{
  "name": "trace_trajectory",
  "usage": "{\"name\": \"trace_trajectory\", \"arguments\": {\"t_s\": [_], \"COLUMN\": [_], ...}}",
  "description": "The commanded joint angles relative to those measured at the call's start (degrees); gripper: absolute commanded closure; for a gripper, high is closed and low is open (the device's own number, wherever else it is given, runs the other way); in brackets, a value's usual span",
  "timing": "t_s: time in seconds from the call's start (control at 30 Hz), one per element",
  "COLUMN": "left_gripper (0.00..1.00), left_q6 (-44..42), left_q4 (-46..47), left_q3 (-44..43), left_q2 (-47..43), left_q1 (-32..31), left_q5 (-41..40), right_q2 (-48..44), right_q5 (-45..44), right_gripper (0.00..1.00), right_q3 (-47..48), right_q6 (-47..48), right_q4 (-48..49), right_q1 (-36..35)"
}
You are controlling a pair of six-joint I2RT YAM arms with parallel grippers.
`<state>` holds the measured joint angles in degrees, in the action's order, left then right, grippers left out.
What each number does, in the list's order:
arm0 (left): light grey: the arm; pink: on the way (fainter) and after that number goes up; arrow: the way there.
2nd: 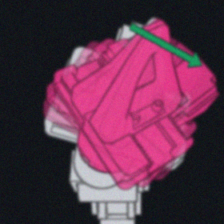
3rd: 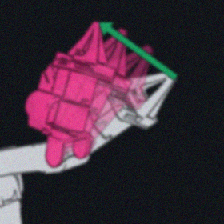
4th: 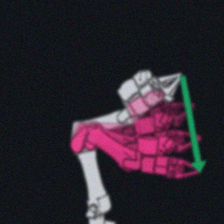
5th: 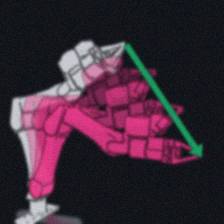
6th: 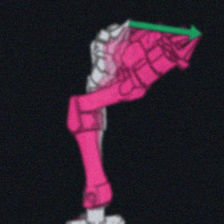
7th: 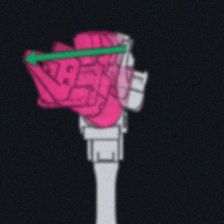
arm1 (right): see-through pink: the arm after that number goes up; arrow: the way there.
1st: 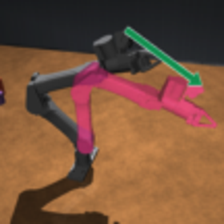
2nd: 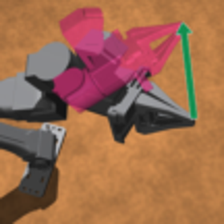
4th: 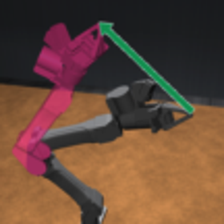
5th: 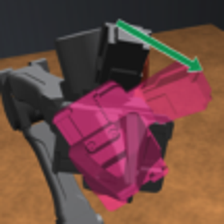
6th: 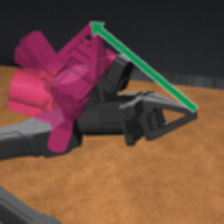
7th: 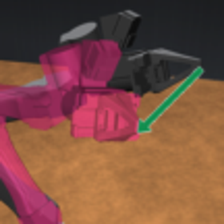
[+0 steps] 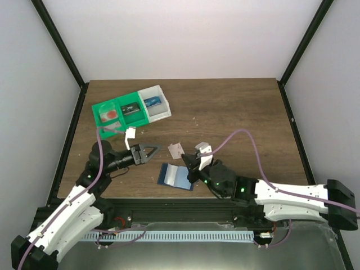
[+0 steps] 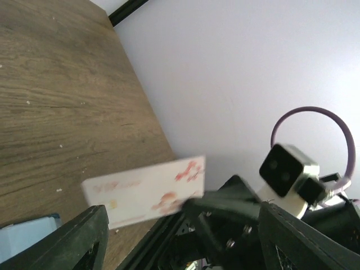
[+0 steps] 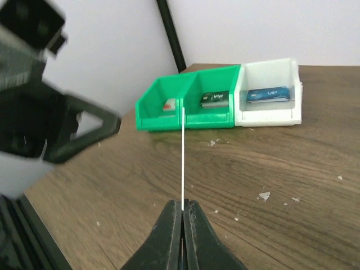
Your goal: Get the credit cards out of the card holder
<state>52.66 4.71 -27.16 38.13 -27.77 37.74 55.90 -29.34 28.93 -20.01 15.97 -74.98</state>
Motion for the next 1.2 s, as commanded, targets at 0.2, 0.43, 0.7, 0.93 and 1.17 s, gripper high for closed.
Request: {"name": "trace_trajectory", "arguments": {"t_s": [0.2,0.43,0.7,0.93,1.17], "left_gripper": [0.24,0.28,0.31,0.47,0.62], "left_q6": [7.0,12.1,14.6,17.8,19.0], "left_q4": [10.9,19.6,25.4,33.5,37.0], "left_q3": [6.1,9.5,11.7,14.3,15.5], "left_q2": [-0.4,0.8,0.3,1.9,2.7], "left_q1": [0.0,0.0,-0.3,-0.5,-0.6], "left_q5": [0.8,2.6,2.8,3.8,4.8], "right_q2": [-9.0,-11.2,-7.9,-5.6,-3.2], "right_q5": [3.0,2.5,3.8,6.0,7.5], "right_gripper": [1.00,1.00,0.99,1.00,1.00], "right_q3": [-2.5,-5.7,-6.0,-6.4,-6.7], "right_q6": [-24.1,-32.1,-36.8,-39.0,-41.3], "right_q4": [4.8,12.6,16.7,19.0,20.1], "right_q1": [2.4,2.5,2.5,2.6,2.6]}}
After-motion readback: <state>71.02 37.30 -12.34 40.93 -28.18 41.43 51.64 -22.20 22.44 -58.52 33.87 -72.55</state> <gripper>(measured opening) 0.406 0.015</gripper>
